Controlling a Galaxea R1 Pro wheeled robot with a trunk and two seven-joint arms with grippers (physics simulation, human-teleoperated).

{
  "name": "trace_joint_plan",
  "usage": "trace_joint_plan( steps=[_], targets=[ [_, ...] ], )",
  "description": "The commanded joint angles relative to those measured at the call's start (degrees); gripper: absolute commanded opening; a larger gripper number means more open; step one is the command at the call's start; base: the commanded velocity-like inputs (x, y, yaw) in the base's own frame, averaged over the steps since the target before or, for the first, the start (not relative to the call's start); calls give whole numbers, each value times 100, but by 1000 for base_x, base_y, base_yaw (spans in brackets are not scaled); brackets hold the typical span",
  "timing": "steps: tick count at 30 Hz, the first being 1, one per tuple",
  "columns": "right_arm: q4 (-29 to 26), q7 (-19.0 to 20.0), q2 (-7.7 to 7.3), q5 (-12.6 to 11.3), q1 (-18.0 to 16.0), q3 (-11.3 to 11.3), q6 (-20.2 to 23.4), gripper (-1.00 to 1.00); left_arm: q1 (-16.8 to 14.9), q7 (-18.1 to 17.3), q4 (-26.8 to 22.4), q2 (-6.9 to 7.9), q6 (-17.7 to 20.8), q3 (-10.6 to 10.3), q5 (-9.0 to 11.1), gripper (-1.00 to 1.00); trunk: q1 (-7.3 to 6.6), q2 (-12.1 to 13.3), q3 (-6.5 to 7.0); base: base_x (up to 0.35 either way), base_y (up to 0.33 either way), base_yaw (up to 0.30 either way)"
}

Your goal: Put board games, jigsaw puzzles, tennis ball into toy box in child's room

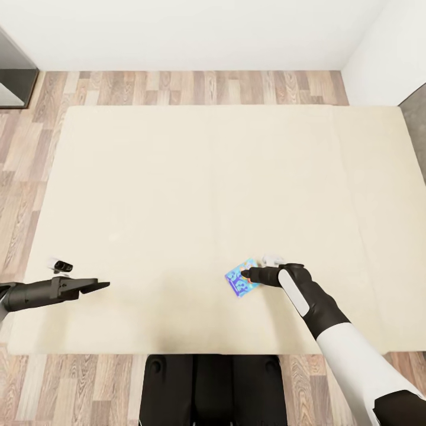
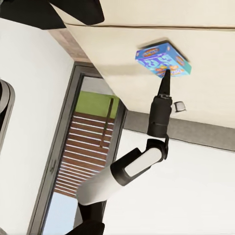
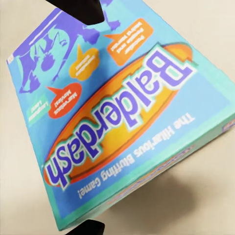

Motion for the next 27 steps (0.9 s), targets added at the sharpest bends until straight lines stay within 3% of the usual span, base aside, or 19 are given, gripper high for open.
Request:
trace_joint_plan(
  steps=[1, 27],
  targets=[
    [-12, -38, -6, -42, -3, 19, 16, 100, -2, -18, -3, 9, 61, -24, 28, 100, 3, -10, -16, 0, 0, 0],
    [-16, -46, 11, -42, -3, 25, 6, 100, 3, -18, -13, 11, 67, -33, 38, 100, 3, -10, -83, 0, 22, 0]
  ],
)
